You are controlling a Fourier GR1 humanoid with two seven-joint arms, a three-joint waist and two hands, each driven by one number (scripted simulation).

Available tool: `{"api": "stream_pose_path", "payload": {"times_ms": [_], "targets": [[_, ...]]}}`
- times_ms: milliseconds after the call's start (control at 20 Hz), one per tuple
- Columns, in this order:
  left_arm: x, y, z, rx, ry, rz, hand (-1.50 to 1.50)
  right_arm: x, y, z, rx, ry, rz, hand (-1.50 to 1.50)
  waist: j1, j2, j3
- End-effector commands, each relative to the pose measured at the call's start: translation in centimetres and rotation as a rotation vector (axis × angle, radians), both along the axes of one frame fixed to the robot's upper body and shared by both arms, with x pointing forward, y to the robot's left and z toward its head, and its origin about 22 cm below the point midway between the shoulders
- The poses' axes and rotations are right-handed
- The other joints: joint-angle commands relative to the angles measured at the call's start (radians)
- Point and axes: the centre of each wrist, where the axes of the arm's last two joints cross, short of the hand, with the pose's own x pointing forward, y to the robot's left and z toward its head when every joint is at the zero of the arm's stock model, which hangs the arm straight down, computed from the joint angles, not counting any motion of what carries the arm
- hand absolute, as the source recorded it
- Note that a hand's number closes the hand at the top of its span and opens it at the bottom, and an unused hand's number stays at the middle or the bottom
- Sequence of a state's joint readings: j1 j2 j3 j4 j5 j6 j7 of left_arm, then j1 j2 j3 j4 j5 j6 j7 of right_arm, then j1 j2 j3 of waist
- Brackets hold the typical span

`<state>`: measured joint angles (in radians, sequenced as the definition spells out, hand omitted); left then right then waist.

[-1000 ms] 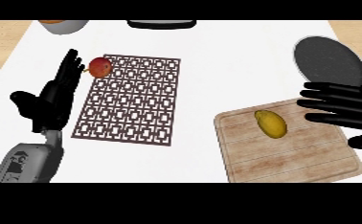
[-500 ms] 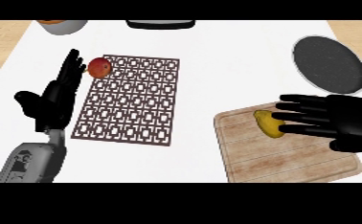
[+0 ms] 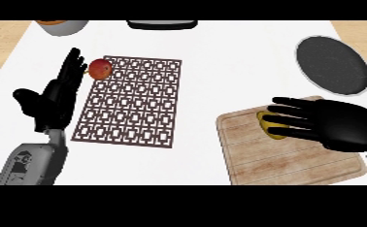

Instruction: Pick the lemon from the cutting board and place it in the pan

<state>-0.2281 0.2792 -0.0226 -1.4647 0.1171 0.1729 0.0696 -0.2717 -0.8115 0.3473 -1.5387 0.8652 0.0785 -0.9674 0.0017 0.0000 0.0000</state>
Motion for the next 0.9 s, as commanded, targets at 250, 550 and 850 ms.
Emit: {"api": "stream_pose_path", "payload": {"times_ms": [250,550,850], "targets": [[0.5,0.4,-0.7,0.005,-0.009,0.004,0.00,1.2,0.1,-0.5,-0.069,-0.048,-0.040,-1.50,0.000,0.001,0.000],[0.8,1.1,-0.5,0.007,-0.002,-0.030,0.00,2.0,2.6,-2.9,-0.088,-0.051,-0.028,-1.50,0.003,0.001,0.000],[0.8,-1.3,-0.4,-0.011,0.001,-0.007,0.00,1.5,2.5,-4.7,-0.158,-0.072,-0.041,-1.50,-0.001,0.001,0.000]]}}
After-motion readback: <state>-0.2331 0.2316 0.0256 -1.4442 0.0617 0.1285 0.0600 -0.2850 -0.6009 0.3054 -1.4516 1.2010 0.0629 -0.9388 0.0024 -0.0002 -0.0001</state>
